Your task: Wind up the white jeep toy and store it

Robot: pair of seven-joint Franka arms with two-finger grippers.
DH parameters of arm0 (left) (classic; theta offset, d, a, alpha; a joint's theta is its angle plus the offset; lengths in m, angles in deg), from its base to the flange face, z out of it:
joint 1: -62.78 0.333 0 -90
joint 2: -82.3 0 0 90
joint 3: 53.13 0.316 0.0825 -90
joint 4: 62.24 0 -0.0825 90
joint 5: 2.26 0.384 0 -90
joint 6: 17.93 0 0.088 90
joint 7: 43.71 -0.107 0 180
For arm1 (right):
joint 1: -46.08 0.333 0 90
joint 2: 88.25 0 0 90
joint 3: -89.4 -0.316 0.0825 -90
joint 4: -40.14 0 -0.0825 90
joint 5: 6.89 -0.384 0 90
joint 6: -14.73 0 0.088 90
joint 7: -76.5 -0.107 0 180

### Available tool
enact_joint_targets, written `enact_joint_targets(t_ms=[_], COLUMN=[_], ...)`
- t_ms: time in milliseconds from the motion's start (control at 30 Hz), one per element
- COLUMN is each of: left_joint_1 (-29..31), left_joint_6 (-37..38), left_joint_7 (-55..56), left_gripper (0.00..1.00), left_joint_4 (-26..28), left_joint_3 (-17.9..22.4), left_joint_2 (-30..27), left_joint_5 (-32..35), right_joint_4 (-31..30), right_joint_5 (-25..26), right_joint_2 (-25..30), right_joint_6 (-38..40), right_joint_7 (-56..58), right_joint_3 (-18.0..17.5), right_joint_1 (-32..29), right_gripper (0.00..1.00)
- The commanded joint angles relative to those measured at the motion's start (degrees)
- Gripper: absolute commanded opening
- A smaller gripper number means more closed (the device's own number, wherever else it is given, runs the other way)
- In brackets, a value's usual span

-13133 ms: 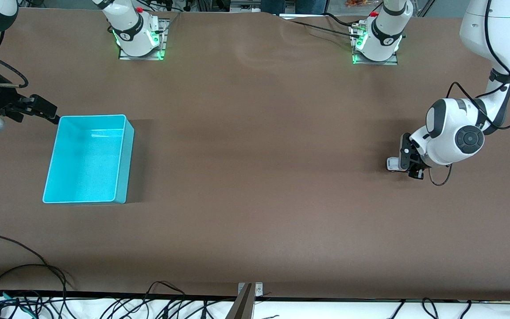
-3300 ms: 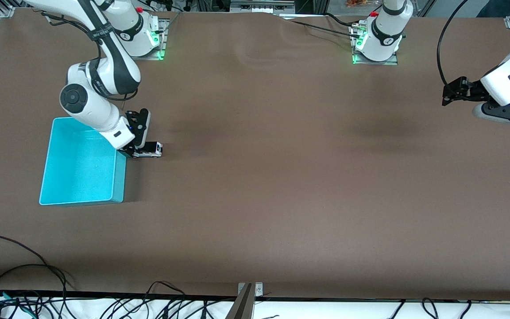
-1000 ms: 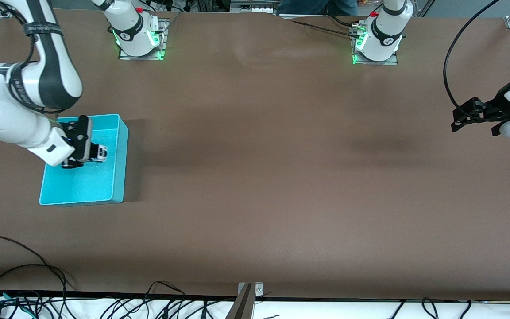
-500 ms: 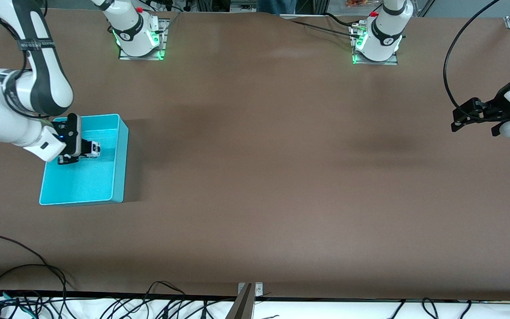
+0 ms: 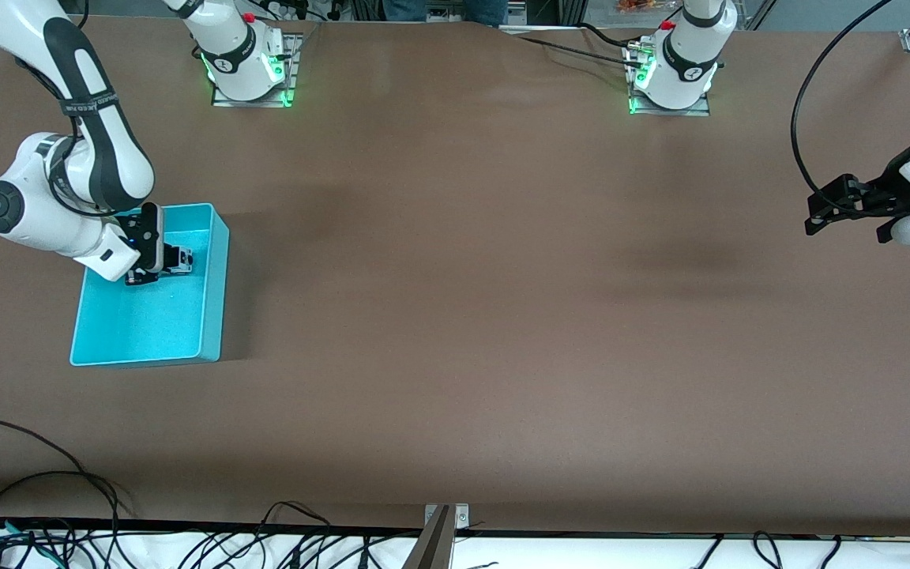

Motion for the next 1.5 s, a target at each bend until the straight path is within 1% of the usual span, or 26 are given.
enact_joint_targets(t_ms=[0,100,167,200,233,500,600,700,767,833,1067,1267,1467], left_joint_1=[0.22,0.22,0.22,0.3,0.22,0.3,0.3,0.3,0.3,0.3,0.3,0.3,0.3], left_joint_6=[0.7,0.7,0.7,0.7,0.7,0.7,0.7,0.7,0.52,0.43,0.43,0.43,0.43], left_joint_7=[0.65,0.65,0.65,0.65,0.65,0.65,0.65,0.65,0.65,0.65,0.65,0.65,0.74], left_gripper=[1.0,1.0,1.0,1.0,1.0,1.0,1.0,1.0,1.0,1.0,1.0,1.0,1.0], left_joint_4=[-2.09,-2.09,-2.09,-2.09,-2.09,-2.09,-2.09,-2.09,-2.09,-2.09,-2.09,-2.09,-2.09], left_joint_3=[-0.21,-0.21,-0.21,-0.21,-0.21,-0.21,-0.21,-0.21,-0.21,-0.21,-0.21,-0.21,-0.13], left_joint_2=[1.11,1.02,1.11,1.11,1.11,1.11,1.11,1.11,1.11,1.11,1.19,1.11,1.19], left_joint_5=[0.51,0.51,0.51,0.51,0.51,0.42,0.42,0.42,0.33,0.33,0.33,0.33,0.33], right_joint_4=[-0.6,-0.51,-0.51,-0.51,-0.51,1.24,4.57,9.67,12.57,14.95,21.19,27.08,33.06], right_joint_5=[-1.31,-1.31,-1.31,-1.31,-1.4,-2.1,-2.28,-5.17,-5.88,-5.88,-5.71,-5.36,-4.65], right_joint_2=[-0.61,-0.79,-0.79,-0.79,-0.79,0.88,1.06,1.06,0.97,1.06,2.81,3.61,3.61], right_joint_6=[-1.97,-2.06,-1.97,-1.97,-1.97,0.22,4.25,9.7,13.57,16.13,20.96,27.11,34.76], right_joint_7=[2.57,2.57,2.57,2.48,2.3,2.22,1.78,-0.32,-3.39,-7.26,-22.81,-39.59,-56.38], right_joint_3=[-0.09,-0.09,-0.18,-0.18,-0.18,-0.62,-0.8,-1.5,-1.5,-1.5,-1.68,-2.73,-2.82], right_joint_1=[-0.92,-0.92,-0.83,-0.83,-0.83,-0.74,-0.74,-0.66,-0.65,-0.57,-0.3,-0.13,1.01], right_gripper=[0.28,0.47,0.71,0.88,1.0,1.0,1.0,1.0,1.0,1.0,1.0,1.0,1.0])
